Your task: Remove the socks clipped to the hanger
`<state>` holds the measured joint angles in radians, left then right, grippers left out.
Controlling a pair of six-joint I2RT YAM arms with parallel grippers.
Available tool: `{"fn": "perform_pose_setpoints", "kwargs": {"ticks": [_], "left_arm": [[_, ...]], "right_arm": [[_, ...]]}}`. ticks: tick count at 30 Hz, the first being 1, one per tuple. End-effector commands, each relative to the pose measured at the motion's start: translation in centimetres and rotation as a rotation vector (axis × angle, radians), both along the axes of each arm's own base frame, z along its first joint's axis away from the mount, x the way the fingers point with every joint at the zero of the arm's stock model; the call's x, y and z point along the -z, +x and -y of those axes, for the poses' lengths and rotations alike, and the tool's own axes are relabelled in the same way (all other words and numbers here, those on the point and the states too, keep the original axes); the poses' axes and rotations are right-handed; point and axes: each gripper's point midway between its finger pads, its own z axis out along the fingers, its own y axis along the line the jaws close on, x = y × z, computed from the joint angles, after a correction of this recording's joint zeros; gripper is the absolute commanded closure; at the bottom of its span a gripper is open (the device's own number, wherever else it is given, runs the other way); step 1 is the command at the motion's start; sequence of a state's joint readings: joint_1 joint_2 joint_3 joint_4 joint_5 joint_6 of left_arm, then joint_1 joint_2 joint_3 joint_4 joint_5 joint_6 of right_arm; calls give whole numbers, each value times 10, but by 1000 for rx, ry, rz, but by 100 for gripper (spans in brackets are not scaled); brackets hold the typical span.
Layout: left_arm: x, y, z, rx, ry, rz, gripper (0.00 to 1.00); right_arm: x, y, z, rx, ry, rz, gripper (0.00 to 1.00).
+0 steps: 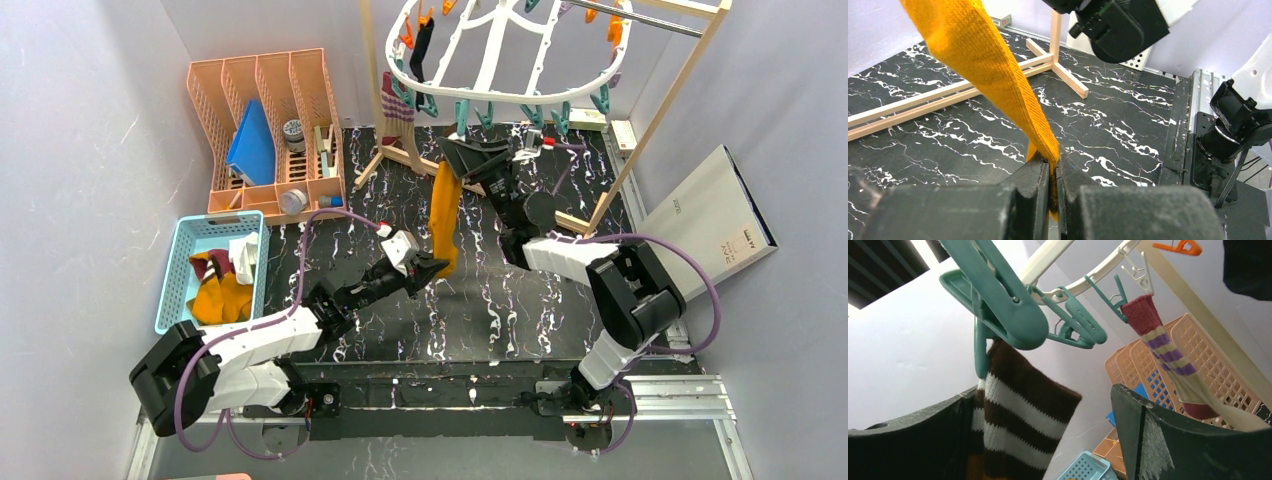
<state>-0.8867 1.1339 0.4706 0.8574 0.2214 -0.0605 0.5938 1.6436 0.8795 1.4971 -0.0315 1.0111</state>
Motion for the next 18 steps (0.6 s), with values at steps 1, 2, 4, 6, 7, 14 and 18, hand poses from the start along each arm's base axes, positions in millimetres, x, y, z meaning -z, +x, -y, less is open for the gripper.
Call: {"fn": "perform_pose_setpoints", "kwargs": {"ticks": [1, 2, 4, 6, 7, 14, 18], "left_arm": [[1, -9, 7, 52, 4, -22, 100], [1, -10, 8, 56, 4, -24, 100], [1, -10, 10, 60, 5, -25, 100], [1, -9, 11, 61, 6, -24, 100], [0, -8, 12, 61, 7, -23, 100], [2, -5, 19, 72, 16, -31, 100], [1, -4, 22, 77, 15, -36, 100]], "right_arm": [[-66, -32, 21, -67, 174, 239, 1], [-68, -31, 22, -72, 178, 243, 1], [-71, -30, 26, -79, 192, 252, 3], [-73, -28, 31, -85, 202, 260, 4], [-74, -28, 33, -90, 204, 265, 6], [-91, -34, 36, -111, 206, 323, 14], [-94, -31, 36, -109, 211, 329, 18]]}}
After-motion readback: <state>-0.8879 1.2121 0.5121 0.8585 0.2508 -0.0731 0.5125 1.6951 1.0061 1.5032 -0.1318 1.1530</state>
